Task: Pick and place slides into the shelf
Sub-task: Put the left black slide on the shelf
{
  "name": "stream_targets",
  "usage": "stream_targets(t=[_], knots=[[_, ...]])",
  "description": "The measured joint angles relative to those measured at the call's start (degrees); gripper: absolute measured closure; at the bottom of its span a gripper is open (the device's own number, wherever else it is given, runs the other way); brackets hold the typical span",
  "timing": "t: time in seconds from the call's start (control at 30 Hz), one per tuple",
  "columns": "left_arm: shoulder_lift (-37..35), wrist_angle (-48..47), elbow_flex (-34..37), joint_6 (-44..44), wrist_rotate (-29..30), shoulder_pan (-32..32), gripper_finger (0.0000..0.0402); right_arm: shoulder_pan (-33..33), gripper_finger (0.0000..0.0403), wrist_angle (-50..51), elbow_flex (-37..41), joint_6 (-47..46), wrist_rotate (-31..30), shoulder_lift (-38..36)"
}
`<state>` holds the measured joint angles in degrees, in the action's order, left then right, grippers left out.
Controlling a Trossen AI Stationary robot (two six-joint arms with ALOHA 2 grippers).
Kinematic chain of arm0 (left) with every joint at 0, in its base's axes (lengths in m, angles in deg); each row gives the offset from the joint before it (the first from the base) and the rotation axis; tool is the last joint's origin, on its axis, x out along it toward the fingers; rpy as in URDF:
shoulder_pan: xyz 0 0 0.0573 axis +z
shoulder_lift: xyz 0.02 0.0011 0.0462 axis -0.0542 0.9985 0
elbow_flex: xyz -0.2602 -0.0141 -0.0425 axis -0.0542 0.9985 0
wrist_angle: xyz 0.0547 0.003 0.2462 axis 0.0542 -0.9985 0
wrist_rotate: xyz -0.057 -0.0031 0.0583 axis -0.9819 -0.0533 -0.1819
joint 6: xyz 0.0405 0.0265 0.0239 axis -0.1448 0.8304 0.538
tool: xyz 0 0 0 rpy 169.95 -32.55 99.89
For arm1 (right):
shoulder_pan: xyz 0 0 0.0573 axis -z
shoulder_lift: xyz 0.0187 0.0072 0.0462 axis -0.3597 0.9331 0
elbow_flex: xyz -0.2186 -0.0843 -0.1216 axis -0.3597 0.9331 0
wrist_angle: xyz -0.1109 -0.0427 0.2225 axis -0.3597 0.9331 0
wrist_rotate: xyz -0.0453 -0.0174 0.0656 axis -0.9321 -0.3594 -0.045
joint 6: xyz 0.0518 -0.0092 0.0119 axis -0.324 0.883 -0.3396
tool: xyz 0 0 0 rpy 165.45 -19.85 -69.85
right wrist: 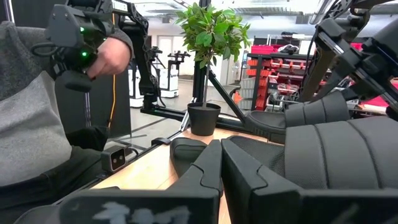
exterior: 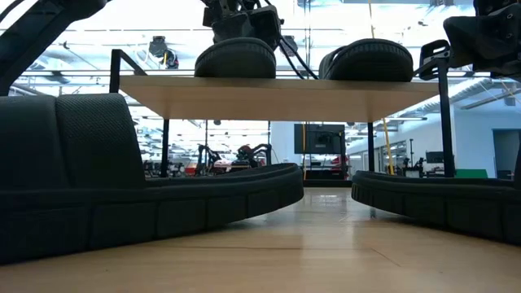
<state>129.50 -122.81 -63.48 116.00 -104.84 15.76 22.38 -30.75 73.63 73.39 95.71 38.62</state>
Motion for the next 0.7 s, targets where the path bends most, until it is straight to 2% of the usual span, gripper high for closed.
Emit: stream_targets(t=[0.2,0.33,0.7], knots=[[-0.17,0.61,-0.05,0.45,3.47,-0.32,0.0388,-0.01,0.0403,0.0,0.01,0.0,0.0,0.0],[-0.17,0.75,-0.06,0.67,4.27,-0.28,0.0369,-0.01,0.0403,-0.02,0.01,0.0,0.0,0.0],[-0.04,0.91,-0.04,-1.45,5.5,-0.26,0.0246,-0.01,0.0403,0.0,0.02,-0.02,0.0,0.0]])
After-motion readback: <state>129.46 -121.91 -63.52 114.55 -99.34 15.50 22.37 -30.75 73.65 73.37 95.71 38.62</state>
